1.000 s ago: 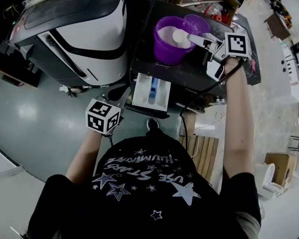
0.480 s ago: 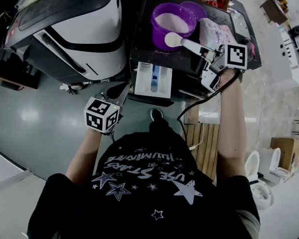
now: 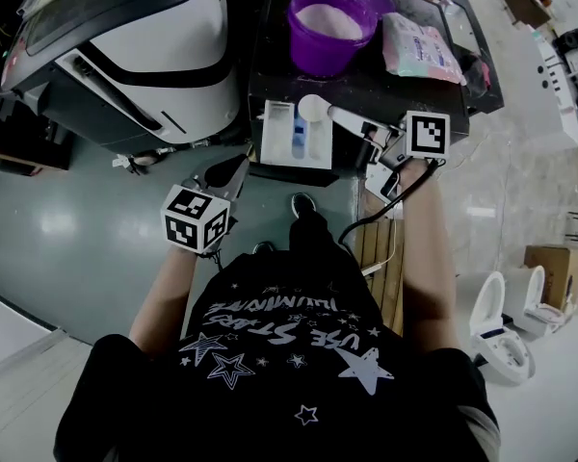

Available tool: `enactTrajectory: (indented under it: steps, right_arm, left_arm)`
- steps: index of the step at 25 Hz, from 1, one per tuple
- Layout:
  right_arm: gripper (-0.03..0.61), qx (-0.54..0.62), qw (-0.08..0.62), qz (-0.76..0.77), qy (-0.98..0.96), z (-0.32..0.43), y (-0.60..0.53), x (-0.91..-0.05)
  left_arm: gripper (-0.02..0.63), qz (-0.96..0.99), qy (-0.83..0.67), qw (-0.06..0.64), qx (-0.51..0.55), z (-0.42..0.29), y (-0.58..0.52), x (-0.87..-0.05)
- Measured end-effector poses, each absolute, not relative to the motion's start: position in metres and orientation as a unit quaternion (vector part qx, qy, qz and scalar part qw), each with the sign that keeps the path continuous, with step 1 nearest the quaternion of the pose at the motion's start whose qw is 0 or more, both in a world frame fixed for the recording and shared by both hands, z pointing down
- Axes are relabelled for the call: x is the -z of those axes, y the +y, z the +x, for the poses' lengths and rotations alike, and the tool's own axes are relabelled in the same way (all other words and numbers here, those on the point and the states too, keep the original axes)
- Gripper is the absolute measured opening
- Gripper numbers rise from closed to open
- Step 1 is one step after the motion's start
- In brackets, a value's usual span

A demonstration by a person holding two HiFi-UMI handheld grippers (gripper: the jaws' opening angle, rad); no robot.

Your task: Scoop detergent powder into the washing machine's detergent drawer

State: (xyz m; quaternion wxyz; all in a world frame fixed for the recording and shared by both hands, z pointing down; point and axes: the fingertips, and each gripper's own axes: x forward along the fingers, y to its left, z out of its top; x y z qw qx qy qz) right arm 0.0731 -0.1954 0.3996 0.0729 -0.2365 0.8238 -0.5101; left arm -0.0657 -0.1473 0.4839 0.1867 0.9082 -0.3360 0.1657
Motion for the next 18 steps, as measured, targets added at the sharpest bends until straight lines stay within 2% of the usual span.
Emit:
enactTrajectory:
  steps: [6,9,18]
  right_arm:
    - [0.037,0.502,0.049,-0.255,0.825,0.056,-0.188,-0.426]
    - [0.037,0.489,0.0,-0.309,0.815,0.061,-0.188,-0.451]
    - [0.037,0.402,-0.089,-0.36,0.837,0.038,-0.193,-0.476]
  left_arm:
    - [0.0,0.907,-0.343,0.189,-0.158,-0.071,-0.14,-0.483]
    - [0.0,0.906,-0.346,0.189,-0.156,-0.075,-0.136,-0.484]
    - [0.0,0.901,-0.358,0.193,-0.153,-0.089,-0.127,-0.485]
